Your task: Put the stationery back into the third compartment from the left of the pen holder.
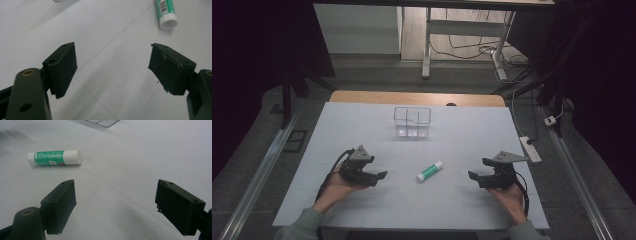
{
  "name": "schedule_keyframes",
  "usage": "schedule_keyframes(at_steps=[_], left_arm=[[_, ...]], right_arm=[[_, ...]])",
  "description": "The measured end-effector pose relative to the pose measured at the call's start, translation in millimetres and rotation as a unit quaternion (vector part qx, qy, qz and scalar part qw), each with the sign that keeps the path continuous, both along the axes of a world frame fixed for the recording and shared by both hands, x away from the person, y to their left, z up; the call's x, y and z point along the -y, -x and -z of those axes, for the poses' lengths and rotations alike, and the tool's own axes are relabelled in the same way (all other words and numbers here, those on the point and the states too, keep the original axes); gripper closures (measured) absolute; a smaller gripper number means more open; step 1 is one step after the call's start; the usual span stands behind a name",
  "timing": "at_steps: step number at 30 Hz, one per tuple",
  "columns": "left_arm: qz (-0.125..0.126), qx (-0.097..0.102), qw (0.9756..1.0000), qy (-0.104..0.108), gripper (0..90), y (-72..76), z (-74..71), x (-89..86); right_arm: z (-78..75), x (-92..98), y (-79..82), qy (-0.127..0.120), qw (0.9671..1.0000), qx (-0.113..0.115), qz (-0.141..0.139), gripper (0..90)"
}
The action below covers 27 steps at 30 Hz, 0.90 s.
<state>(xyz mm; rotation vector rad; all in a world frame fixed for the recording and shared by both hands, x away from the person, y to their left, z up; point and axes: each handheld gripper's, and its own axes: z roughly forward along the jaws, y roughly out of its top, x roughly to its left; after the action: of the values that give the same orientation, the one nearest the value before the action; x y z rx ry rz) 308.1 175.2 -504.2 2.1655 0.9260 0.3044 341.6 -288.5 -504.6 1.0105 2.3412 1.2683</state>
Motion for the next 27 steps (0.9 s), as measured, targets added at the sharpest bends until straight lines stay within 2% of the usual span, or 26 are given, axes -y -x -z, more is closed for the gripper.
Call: schedule_keyframes(at_steps=[6,15,27], left_arm=[[0.006,0.0,1.0,0.001,22.0,-4.4,-2.9,7.8],[0.012,-0.002,0.9999,-0.009,22.3,-7.8,-5.4,22.7],[0.044,-0.007,0.9989,-0.016,22.4,-20.1,-8.5,55.8]], right_arm=[[-0.4,0.1,3.0,0.011,0.9999,0.004,0.001,16.5],[-0.6,-1.9,1.8,0.004,0.9999,0.014,-0.005,18.2],[-0.1,0.9,3.1,0.009,0.9999,0.008,0.0,18.3]])
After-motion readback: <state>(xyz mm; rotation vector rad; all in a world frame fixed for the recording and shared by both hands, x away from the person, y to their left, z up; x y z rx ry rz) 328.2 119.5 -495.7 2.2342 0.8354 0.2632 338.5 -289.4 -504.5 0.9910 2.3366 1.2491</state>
